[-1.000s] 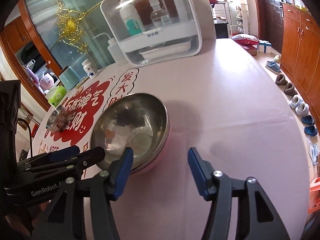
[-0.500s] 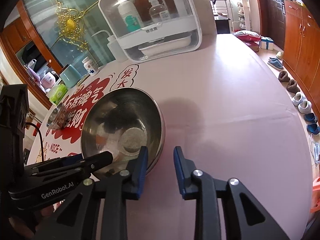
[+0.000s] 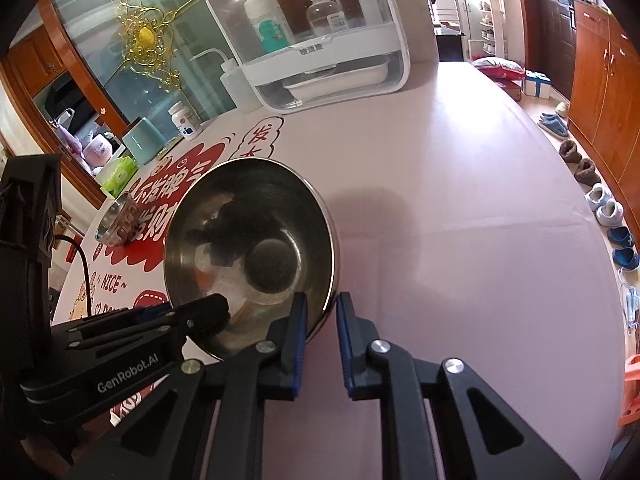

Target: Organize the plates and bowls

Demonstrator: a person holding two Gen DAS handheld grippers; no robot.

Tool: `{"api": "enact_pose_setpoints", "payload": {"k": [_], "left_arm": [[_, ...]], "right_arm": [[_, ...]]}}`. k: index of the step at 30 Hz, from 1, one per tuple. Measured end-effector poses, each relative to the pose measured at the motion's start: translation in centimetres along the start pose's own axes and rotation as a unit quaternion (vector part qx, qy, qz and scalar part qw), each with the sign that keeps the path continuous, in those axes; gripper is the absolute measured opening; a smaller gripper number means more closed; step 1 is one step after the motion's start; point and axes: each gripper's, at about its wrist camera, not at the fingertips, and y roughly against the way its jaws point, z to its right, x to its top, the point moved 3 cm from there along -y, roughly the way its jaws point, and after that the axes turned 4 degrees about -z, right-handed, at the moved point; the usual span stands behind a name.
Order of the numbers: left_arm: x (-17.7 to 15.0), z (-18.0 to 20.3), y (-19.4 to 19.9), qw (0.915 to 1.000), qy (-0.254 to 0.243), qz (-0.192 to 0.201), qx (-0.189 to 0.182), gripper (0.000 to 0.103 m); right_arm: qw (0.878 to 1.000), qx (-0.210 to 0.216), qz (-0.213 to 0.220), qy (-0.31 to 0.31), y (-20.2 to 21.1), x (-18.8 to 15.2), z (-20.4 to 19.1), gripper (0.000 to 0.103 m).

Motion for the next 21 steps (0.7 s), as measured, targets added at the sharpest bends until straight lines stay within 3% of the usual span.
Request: {"api": "enact_pose_setpoints", "payload": {"k": [21], "left_arm": [[-5.4, 0.9, 3.9, 0.9997, -0.015, -0.014, -0.011, 0.017]], "right_arm": [[0.999, -0.015, -0.01, 0.027, 5.0, -4.5, -2.0, 0.014]]}}
